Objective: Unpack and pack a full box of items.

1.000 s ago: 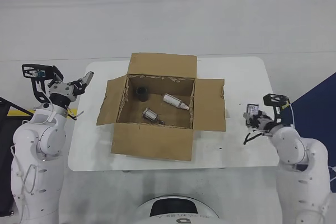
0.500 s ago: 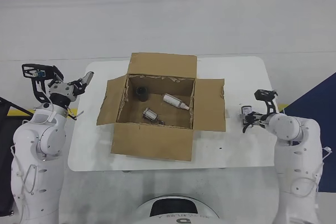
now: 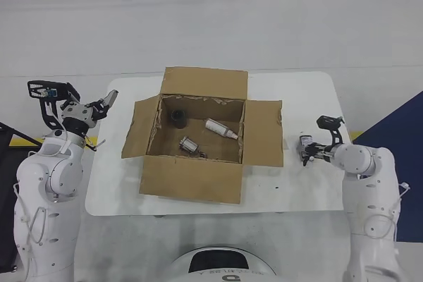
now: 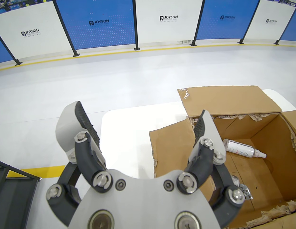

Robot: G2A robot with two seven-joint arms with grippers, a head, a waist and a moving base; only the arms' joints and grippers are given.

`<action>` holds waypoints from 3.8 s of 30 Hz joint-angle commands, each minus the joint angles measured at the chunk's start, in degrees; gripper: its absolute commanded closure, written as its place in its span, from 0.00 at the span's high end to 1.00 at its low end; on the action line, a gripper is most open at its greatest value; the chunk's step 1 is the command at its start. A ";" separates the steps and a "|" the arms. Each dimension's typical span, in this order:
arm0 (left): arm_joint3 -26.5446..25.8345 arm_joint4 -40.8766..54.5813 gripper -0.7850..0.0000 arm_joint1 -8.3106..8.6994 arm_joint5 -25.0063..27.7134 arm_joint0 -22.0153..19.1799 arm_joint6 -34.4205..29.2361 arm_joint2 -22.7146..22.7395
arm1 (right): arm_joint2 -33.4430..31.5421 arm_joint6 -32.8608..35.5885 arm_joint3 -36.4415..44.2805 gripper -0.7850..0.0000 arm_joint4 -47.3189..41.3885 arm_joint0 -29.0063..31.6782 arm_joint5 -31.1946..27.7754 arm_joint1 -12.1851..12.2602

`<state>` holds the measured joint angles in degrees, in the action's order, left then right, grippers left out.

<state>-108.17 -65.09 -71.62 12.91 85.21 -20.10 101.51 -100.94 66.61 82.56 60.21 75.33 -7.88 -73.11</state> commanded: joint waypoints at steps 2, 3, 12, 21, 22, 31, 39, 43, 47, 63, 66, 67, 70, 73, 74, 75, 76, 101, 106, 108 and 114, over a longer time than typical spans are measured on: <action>0.00 0.00 1.00 0.00 0.00 0.00 0.00 0.00 | -0.13 -0.78 0.70 0.49 -0.53 0.68 0.02 0.20; 0.00 0.00 1.00 0.00 0.00 0.00 0.00 0.00 | -0.11 -1.00 1.05 0.49 -0.56 0.84 0.15 0.27; 0.00 0.00 1.00 0.00 0.00 0.00 0.00 0.00 | 0.54 -1.75 6.51 0.69 -0.21 3.11 1.37 0.82; 0.00 0.00 1.00 0.00 0.00 0.00 0.00 0.00 | 0.80 -0.85 7.32 0.85 -0.04 2.90 2.34 1.48; 0.00 0.00 1.00 0.00 0.00 0.00 0.00 0.00 | 0.78 -0.59 7.86 0.82 -0.12 3.03 2.46 1.56; 0.00 0.00 1.00 0.00 0.00 0.00 0.00 0.00 | 1.14 0.23 10.32 0.93 -0.50 3.80 3.60 2.10; 0.00 0.00 1.00 0.00 0.00 0.00 0.00 0.00 | -0.16 -2.38 12.49 0.85 -0.66 4.19 3.20 2.74; 0.00 0.00 1.00 0.00 0.00 0.00 0.00 0.00 | -2.95 -16.59 22.24 1.00 -1.49 10.50 -0.40 2.76; 0.00 0.00 1.00 0.00 0.00 0.00 0.00 0.00 | -4.11 -33.33 28.77 1.00 -3.84 17.04 -9.34 2.60; 0.00 0.00 1.00 0.00 0.00 0.00 0.00 0.00 | 11.13 -33.43 27.21 1.00 -2.70 2.48 -27.40 3.37; 0.00 0.00 1.00 0.00 0.00 0.00 0.00 0.00 | 11.13 -33.43 27.21 1.00 -2.70 2.48 -27.40 3.37; 0.00 0.00 1.00 0.00 0.00 0.00 0.00 0.00 | 11.13 -33.43 27.21 1.00 -2.70 2.48 -27.40 3.37; 0.00 0.00 1.00 0.00 0.00 0.00 0.00 0.00 | 11.13 -33.43 27.21 1.00 -2.70 2.48 -27.40 3.37; 0.00 0.00 1.00 0.00 0.00 0.00 0.00 0.00 | 11.66 -32.54 26.93 1.00 -1.83 2.46 -27.18 3.38; 0.00 0.00 1.00 0.00 0.00 0.00 0.00 0.00 | 12.25 -31.85 26.89 1.00 -1.08 2.26 -26.81 3.38; 0.00 0.00 1.00 0.00 0.00 0.00 0.00 0.00 | 15.20 -29.82 27.74 1.00 0.59 1.17 -26.26 3.26; 0.00 0.00 1.00 0.00 0.00 0.00 0.00 0.00 | 18.27 -28.44 28.63 1.00 1.59 -0.29 -26.49 3.12; 0.00 0.00 1.00 0.00 0.00 0.00 0.00 0.00 | 65.34 -17.23 -8.13 1.00 -2.00 -31.89 -7.06 -8.97; 0.00 0.00 1.00 0.00 0.00 0.00 0.00 0.00 | 69.10 -17.23 -16.83 1.00 -5.08 -35.72 -7.11 -12.00; 0.00 0.00 1.00 0.00 0.00 0.00 0.00 0.00 | 70.57 -17.81 -20.93 1.00 -6.14 -37.36 -7.17 -13.47; 0.00 0.00 1.00 0.00 0.00 0.00 0.00 0.00 | 72.97 -18.42 -30.22 0.97 -8.15 -41.09 -8.16 -16.71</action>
<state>-108.17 -65.09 -71.62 12.91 85.21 -20.10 101.51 -28.27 48.24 53.83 52.27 34.75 -15.95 -89.36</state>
